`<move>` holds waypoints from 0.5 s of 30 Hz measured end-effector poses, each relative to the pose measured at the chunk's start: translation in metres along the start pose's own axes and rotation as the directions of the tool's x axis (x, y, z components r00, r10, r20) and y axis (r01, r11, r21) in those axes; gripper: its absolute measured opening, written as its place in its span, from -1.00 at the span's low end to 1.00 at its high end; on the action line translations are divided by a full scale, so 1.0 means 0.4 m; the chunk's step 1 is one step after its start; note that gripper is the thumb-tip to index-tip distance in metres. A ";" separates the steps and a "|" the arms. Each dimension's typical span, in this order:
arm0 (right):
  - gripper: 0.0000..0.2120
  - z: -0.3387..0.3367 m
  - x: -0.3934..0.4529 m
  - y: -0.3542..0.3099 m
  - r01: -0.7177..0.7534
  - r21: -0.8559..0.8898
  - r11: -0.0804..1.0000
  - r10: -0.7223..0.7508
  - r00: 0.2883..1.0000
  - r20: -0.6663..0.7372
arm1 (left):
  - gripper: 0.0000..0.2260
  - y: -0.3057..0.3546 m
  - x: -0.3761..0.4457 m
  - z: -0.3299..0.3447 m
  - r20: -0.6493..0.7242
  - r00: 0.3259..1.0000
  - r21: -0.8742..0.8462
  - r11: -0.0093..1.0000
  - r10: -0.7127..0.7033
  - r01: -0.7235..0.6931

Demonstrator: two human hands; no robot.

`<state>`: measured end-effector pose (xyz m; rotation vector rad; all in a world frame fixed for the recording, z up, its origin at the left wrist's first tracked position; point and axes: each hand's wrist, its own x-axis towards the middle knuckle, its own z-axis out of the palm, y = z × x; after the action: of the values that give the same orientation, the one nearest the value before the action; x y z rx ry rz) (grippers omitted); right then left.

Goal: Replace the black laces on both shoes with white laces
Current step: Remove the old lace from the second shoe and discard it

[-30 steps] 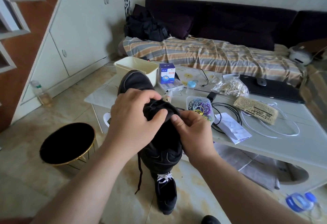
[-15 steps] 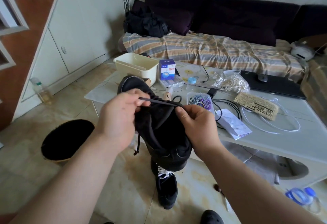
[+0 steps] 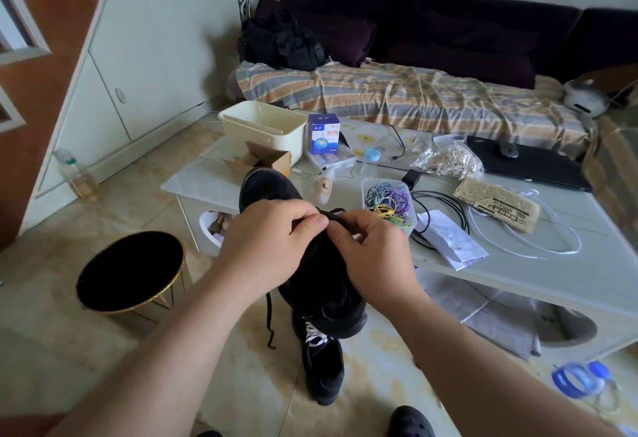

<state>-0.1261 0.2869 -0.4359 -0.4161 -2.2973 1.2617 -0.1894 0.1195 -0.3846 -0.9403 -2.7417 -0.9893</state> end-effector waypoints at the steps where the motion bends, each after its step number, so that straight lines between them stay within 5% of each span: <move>1: -0.86 -0.001 0.008 0.005 -0.029 0.024 0.999 0.029 1.000 -0.001 | -0.80 0.001 -0.001 0.001 0.035 0.999 -0.199 0.980 0.013 -0.006; 2: -0.86 -0.001 0.016 0.009 -0.067 0.056 0.996 0.067 0.998 -0.003 | -0.79 0.003 -0.002 -0.002 0.050 0.999 -0.481 0.877 0.014 0.012; 4: -0.86 -0.003 0.024 0.016 -0.126 0.102 0.987 0.126 0.992 0.004 | -0.74 -0.001 -0.002 -0.023 0.062 0.998 -0.946 0.318 -0.003 0.060; 5: -0.87 -0.003 0.024 0.018 -0.131 0.097 0.987 0.131 0.991 0.010 | -0.74 -0.001 -0.004 -0.040 0.086 0.996 -0.991 0.102 -0.002 0.086; 6: -0.87 -0.001 0.024 0.017 -0.126 0.080 0.989 0.125 0.992 0.012 | -0.73 -0.006 -0.004 -0.051 0.107 0.994 -0.992 0.065 -0.019 0.108; 7: -0.87 0.000 0.021 0.013 -0.114 0.063 0.991 0.114 0.993 0.010 | -0.71 -0.009 -0.002 -0.056 0.121 0.991 -0.973 0.189 -0.056 0.130; 8: -0.87 0.002 0.018 0.008 -0.103 0.046 0.994 0.103 0.995 0.005 | -0.66 -0.013 0.000 -0.054 0.137 0.985 -0.886 0.432 -0.107 0.170; 10: -0.86 0.005 0.010 0.001 -0.080 0.008 0.997 0.080 0.997 -0.006 | -0.57 -0.012 0.004 -0.039 0.120 0.962 -0.457 0.846 -0.247 0.274; 12: -0.85 0.005 0.002 -0.007 -0.062 -0.022 0.998 0.062 0.998 0.009 | -0.61 -0.001 -0.001 -0.014 0.050 0.966 -0.106 0.960 -0.254 0.258; 15: -0.85 0.007 -0.010 -0.011 -0.025 -0.042 0.999 0.027 0.999 0.043 | -0.69 0.011 -0.007 0.009 0.051 0.984 -0.017 0.985 -0.171 0.172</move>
<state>-0.1242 0.2806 -0.4344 -0.4376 -2.3650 1.2494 -0.1842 0.1228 -0.3857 -0.7513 -2.8995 -1.0363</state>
